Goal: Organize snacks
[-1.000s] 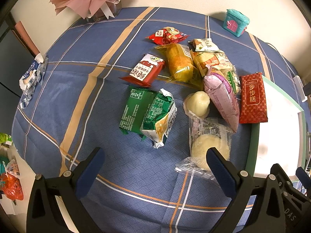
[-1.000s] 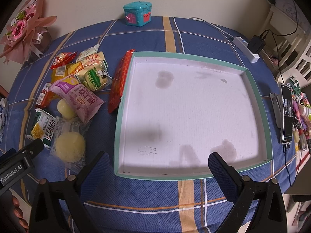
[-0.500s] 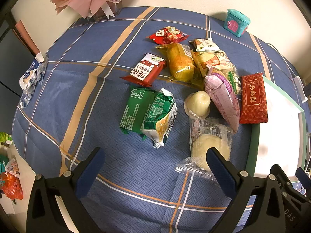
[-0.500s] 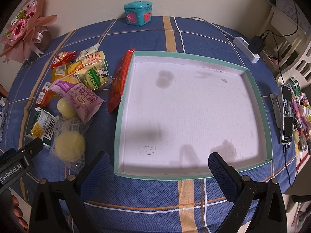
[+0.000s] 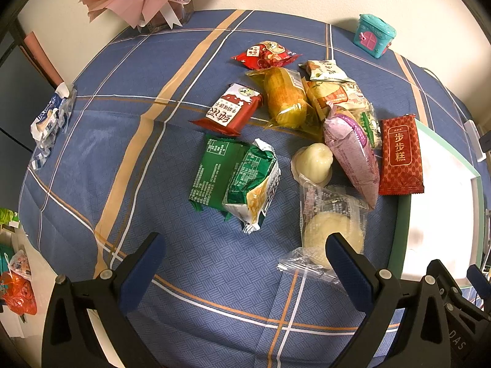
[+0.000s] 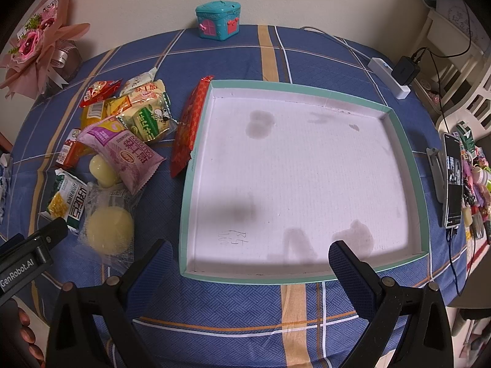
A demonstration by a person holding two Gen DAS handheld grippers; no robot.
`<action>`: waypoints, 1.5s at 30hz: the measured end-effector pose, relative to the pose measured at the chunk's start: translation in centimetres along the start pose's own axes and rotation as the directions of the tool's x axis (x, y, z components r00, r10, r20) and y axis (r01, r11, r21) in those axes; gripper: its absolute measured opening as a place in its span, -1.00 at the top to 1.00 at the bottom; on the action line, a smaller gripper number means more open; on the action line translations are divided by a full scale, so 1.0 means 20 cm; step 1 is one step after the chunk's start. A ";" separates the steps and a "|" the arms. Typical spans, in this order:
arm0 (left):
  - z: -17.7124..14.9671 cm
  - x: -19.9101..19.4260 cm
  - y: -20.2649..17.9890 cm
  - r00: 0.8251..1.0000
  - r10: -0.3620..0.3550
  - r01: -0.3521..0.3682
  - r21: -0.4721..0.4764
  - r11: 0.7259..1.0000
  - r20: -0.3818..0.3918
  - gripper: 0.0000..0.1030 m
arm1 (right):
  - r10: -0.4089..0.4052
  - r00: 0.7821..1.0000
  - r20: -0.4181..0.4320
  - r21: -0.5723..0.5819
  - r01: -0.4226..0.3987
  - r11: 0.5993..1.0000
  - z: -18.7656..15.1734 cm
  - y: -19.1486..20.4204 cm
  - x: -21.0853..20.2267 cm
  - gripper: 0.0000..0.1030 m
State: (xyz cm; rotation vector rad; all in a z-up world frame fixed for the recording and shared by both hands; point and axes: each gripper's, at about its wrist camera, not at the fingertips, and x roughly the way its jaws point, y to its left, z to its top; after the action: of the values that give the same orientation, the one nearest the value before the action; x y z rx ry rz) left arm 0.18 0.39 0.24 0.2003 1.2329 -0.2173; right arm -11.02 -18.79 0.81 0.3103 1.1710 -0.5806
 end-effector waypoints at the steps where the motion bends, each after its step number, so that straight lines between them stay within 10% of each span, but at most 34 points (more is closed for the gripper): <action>1: 0.00 0.00 0.00 1.000 0.000 0.000 0.000 1.000 0.000 -1.00 | 0.000 1.000 0.000 0.000 0.000 1.000 0.00 0.00 0.00 -1.00; 18: 0.04 -0.01 0.33 0.997 0.067 -0.060 -0.223 0.973 0.025 -1.00 | 0.178 0.982 0.058 -0.053 -0.175 0.983 0.01 0.26 -0.07 -1.00; 45: 0.18 0.19 0.14 0.995 -0.097 0.096 -0.102 0.990 -0.011 -0.80 | 0.292 0.948 -0.123 -0.028 -0.298 0.954 -0.01 0.60 0.28 -1.00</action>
State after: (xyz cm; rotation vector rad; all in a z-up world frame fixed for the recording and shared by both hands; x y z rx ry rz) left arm 5.47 1.84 -2.13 0.0543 1.2676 -0.2363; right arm -2.69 -10.41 -5.15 0.4766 1.2217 -0.2750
